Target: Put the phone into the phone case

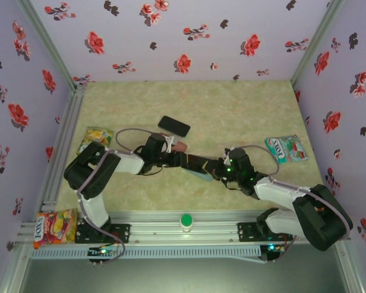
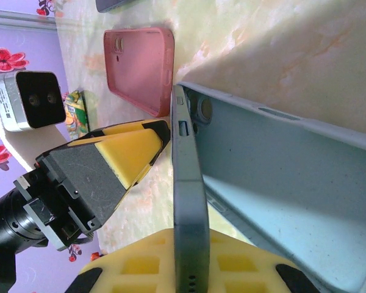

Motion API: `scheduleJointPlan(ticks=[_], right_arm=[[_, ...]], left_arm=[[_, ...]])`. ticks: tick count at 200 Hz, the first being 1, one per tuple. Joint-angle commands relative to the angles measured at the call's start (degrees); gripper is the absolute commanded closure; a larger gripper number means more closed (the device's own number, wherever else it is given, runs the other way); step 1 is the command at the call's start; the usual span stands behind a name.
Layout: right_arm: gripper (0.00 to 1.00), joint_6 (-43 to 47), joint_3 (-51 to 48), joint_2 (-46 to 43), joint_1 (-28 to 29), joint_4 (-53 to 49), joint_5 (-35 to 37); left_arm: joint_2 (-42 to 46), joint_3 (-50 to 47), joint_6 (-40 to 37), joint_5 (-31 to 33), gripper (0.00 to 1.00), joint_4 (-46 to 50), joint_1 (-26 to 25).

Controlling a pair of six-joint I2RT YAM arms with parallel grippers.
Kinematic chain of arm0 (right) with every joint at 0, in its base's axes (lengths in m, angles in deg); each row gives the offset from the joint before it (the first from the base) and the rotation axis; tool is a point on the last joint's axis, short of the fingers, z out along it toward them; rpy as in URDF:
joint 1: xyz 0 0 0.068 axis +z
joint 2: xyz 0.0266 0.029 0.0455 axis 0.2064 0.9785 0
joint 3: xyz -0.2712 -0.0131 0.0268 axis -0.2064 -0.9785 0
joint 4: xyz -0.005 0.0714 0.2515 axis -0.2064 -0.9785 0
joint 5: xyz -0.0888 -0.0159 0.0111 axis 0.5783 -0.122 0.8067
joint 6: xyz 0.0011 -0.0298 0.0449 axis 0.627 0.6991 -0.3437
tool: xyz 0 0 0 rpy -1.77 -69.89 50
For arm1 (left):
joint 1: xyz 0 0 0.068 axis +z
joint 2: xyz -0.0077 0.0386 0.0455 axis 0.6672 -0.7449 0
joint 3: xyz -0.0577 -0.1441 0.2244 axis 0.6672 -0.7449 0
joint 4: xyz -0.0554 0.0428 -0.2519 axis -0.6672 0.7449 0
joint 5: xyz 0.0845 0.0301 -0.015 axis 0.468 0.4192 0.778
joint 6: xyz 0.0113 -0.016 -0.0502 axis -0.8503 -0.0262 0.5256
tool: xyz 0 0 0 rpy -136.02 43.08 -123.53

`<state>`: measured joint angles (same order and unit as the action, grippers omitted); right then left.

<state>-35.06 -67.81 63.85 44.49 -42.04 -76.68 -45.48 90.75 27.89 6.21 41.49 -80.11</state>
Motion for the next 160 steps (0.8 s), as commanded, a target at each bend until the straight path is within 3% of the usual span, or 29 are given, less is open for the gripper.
scheduleJointPlan(ticks=[1, 160], right_arm=[[1.0, -0.1, -1.3, 1.2, 0.4, -3.8, 2.6], [1.0, 0.1, -2.0, -1.1, 0.4, -8.1, 4.5]], left_arm=[[1.2, -2.3, 1.4, -0.9, 0.58, 4.0, -0.9], [5.6, -6.9, 7.4, 1.7, 0.58, 0.8, -6.4]])
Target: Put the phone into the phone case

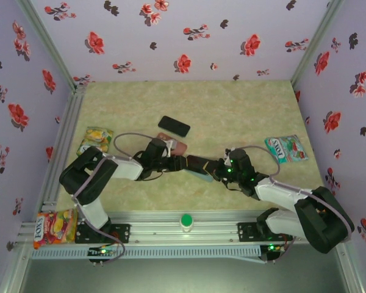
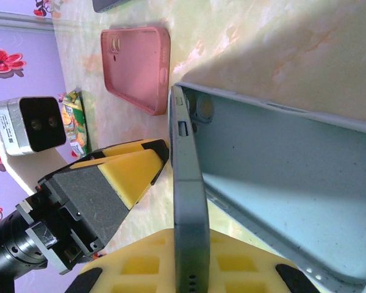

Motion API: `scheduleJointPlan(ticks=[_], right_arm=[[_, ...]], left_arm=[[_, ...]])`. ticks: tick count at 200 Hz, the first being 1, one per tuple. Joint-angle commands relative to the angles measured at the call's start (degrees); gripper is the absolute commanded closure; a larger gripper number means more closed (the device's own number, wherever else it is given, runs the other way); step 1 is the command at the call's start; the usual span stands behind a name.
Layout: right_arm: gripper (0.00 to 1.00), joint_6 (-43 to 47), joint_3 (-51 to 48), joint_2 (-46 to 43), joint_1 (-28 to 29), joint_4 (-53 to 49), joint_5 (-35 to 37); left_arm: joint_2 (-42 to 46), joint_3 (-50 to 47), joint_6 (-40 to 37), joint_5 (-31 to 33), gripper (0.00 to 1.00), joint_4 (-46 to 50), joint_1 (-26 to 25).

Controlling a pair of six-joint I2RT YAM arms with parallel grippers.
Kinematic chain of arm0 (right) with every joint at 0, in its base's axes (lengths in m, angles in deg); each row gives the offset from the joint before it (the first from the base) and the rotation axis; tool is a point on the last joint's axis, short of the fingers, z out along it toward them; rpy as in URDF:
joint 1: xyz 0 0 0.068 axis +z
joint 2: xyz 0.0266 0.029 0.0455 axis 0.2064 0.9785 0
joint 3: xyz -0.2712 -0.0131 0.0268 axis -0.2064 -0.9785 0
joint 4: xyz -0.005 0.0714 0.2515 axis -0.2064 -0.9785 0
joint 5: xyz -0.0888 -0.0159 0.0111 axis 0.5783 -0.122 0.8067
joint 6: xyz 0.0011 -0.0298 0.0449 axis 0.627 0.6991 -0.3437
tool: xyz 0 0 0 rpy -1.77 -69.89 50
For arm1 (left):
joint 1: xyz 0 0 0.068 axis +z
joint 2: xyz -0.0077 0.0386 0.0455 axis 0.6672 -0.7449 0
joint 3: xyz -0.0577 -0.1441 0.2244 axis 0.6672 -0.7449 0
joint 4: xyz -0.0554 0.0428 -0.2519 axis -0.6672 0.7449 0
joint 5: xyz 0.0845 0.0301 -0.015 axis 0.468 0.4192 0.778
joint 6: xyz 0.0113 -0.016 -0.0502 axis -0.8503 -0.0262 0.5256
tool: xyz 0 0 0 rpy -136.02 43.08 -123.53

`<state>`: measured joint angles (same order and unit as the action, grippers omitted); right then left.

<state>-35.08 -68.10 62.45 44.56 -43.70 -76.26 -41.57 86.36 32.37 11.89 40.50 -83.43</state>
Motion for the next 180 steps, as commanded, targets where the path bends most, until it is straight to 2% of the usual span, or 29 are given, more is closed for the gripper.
scheduleJointPlan(ticks=[1, 89, 127, 161, 180], right_arm=[[1.0, 0.2, -1.7, 0.3, 0.3, -6.5, 4.1], [1.0, 1.6, -1.8, -1.9, 0.2, -9.4, 4.4], [1.0, 1.7, -2.1, -2.5, 0.3, -10.1, 4.9], [1.0, 1.7, -1.6, -2.0, 0.3, -10.0, 5.0], [1.0, 1.7, -1.5, -1.5, 0.3, -9.6, 5.2]], left_arm=[[1.7, -2.5, 2.9, -4.0, 0.58, 1.8, -3.1], [5.0, -2.5, 3.5, -2.0, 0.58, 2.7, -3.8], [8.9, -1.9, 3.7, -2.1, 0.58, 3.5, -0.6], [11.0, 1.8, 0.2, -2.1, 0.58, 11.1, 2.1], [10.2, 2.7, -1.1, -1.4, 0.58, 11.9, 3.2]])
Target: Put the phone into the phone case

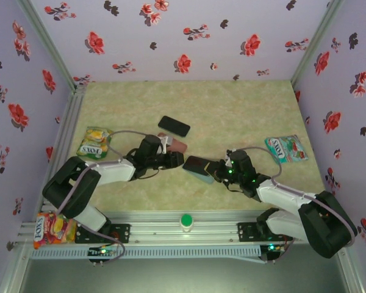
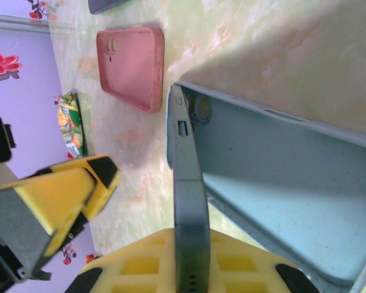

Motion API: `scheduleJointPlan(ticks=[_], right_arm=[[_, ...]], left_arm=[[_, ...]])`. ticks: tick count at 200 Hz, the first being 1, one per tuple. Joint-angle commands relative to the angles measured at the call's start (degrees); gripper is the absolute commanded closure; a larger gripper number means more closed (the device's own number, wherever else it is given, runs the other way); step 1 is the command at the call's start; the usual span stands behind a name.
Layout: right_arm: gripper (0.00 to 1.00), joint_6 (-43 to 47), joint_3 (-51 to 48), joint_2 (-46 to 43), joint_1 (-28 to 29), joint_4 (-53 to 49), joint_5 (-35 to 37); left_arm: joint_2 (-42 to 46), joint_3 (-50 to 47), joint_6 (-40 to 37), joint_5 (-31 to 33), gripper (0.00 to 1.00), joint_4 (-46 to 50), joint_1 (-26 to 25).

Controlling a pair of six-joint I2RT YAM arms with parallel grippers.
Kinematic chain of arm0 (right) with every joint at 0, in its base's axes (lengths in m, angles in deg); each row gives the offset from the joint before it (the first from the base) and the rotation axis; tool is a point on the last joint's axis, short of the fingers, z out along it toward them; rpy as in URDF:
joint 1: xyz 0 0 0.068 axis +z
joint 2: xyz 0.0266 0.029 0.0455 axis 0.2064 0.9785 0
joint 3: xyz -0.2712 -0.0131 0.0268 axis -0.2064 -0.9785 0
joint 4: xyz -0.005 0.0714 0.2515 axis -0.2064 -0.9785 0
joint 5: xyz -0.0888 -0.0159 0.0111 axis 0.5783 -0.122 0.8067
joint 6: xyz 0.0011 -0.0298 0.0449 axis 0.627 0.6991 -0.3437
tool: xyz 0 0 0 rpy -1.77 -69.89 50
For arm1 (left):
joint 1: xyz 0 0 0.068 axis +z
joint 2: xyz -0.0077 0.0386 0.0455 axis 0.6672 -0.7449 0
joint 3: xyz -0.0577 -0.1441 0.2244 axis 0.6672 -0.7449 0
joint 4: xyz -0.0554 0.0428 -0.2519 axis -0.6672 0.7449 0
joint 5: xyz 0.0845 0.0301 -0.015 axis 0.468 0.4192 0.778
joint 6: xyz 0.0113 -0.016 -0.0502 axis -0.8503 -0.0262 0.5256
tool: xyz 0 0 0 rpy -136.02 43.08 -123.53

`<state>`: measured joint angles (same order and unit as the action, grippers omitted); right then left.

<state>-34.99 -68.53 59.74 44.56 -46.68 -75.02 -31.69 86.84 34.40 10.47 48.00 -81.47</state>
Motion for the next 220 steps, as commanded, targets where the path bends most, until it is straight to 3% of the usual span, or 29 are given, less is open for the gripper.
scheduleJointPlan(ticks=[1, 95, 220], right_arm=[[1.0, 1.6, -1.0, 1.3, 0.3, -6.6, 3.9], [1.0, 1.0, -0.4, 3.7, 0.3, -5.0, 3.8], [1.0, -0.2, -1.7, 4.5, 0.3, -2.5, 4.1]], left_arm=[[0.2, 2.2, -3.1, 0.1, 0.58, 4.3, 1.3], [-9.4, 3.5, -3.6, -2.6, 0.58, -1.2, 1.4], [-12.4, 3.1, -1.4, -4.0, 0.58, -5.6, -1.4]])
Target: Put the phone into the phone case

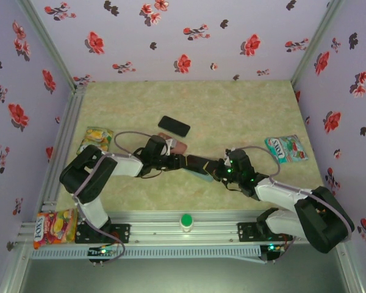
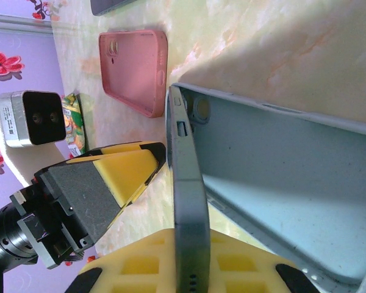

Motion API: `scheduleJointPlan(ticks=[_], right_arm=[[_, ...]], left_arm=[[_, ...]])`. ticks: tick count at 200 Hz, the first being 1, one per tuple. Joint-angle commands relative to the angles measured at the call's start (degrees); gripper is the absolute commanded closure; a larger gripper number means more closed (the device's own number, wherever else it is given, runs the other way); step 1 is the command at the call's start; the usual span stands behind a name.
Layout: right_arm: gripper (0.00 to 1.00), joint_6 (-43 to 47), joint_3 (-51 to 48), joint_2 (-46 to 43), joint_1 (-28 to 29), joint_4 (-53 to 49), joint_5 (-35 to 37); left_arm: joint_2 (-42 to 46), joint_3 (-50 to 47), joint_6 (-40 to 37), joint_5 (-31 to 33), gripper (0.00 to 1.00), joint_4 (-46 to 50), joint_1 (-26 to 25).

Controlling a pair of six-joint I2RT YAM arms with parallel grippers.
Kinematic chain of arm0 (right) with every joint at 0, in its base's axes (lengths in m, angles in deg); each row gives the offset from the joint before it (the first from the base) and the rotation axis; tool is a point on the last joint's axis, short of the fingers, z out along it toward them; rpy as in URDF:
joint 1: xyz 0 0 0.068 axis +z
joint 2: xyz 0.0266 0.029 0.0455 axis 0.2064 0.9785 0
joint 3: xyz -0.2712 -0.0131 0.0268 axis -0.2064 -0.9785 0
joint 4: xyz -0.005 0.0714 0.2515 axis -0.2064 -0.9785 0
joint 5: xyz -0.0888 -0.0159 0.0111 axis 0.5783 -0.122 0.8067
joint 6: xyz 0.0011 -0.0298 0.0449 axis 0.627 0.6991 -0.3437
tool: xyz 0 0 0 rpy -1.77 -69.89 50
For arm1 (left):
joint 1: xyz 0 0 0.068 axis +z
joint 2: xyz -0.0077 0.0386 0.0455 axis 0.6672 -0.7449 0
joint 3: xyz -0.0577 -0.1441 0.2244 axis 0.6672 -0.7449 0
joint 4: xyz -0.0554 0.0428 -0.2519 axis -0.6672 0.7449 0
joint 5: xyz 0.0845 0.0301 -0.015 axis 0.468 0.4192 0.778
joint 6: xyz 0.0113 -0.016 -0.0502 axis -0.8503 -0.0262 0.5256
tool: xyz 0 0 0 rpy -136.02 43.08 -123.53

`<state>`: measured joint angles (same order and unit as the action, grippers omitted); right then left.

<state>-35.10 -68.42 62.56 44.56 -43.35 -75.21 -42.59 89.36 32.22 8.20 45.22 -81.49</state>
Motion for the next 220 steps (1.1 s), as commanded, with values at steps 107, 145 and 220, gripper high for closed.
scheduleJointPlan(ticks=[107, 145, 220], right_arm=[[0.91, 0.4, -1.6, 3.4, 0.6, -6.2, 5.0], [0.86, 1.4, -0.5, 2.9, 1.0, -9.1, 5.9], [0.75, 2.0, 0.3, 3.3, 1.5, -11.0, 6.9]], left_arm=[[-0.7, -1.4, 1.9, -1.8, 0.58, -4.2, -2.0], [-0.9, -1.4, 2.0, -1.9, 0.58, -4.6, -2.0], [-1.0, -1.9, 2.3, -2.0, 0.58, -5.4, -2.0]])
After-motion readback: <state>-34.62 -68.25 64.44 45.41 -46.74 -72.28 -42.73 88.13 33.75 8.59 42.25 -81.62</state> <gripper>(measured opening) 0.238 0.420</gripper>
